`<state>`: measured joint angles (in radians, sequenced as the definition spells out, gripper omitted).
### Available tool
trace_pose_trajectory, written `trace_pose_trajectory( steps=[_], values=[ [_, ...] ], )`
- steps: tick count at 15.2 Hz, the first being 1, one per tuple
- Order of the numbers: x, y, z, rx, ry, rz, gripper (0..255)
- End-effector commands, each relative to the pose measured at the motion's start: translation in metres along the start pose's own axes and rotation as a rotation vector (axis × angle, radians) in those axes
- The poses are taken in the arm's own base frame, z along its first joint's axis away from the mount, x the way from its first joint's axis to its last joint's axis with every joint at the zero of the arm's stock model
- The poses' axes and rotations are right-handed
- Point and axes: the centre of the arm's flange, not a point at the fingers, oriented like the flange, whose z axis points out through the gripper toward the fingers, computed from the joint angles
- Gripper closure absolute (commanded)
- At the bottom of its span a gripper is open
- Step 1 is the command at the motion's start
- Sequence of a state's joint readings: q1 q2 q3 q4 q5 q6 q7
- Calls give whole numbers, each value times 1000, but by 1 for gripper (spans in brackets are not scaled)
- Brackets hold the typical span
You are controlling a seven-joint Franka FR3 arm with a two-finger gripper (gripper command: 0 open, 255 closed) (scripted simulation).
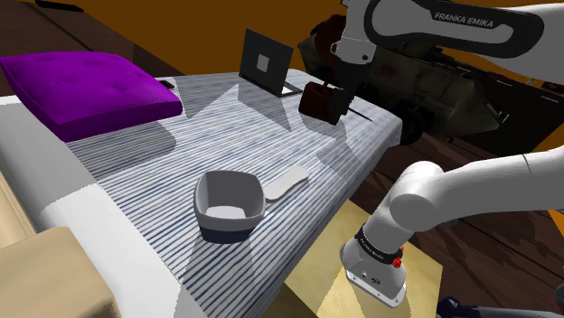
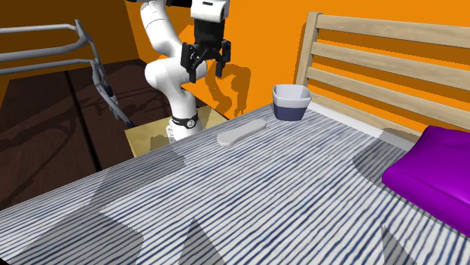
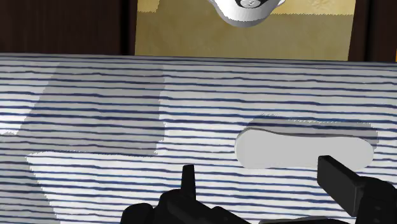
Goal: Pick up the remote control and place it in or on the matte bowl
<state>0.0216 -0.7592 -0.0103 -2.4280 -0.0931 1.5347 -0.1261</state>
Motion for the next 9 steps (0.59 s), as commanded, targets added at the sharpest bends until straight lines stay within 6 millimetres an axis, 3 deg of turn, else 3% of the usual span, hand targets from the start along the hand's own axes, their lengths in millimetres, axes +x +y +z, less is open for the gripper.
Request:
trace_pose_trajectory(
  steps=[1, 9],
  values=[
    [0, 0, 0, 0, 0, 0, 0],
    [39, -49, 77, -34, 82, -681, 0]
  ],
)
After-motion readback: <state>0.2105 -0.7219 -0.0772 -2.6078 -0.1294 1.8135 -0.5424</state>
